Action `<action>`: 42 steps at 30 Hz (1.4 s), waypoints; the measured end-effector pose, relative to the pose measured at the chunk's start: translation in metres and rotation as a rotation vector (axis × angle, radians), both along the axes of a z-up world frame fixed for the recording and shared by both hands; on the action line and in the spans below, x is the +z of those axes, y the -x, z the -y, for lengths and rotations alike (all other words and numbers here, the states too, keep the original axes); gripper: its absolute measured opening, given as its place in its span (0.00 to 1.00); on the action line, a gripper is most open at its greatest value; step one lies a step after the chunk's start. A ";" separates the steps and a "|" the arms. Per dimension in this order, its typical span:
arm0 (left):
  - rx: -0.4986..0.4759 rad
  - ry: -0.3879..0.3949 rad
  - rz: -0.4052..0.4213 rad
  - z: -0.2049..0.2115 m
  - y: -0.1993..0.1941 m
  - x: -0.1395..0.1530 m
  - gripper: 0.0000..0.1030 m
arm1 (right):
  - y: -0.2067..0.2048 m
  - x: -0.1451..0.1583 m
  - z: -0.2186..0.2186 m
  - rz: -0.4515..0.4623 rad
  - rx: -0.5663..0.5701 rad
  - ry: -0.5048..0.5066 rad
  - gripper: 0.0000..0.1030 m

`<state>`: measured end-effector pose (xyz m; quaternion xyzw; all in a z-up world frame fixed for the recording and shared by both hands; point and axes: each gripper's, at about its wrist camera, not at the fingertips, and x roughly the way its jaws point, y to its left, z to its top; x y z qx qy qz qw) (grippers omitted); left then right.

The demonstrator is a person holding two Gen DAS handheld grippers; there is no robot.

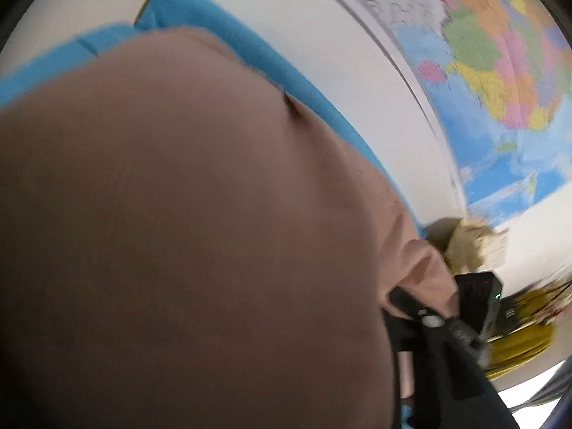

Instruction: Fold large clothes

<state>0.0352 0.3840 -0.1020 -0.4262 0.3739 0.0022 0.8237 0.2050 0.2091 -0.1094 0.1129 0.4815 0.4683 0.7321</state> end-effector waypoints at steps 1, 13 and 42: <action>-0.001 -0.005 0.003 0.000 -0.001 0.002 0.21 | 0.002 0.006 -0.003 0.028 0.005 0.001 0.22; 0.056 -0.231 0.250 -0.038 0.001 0.129 0.16 | 0.034 0.156 -0.064 0.440 0.103 -0.146 0.13; 0.241 -0.650 -0.075 -0.069 0.045 0.076 0.67 | -0.020 0.037 -0.064 0.214 0.018 0.170 0.19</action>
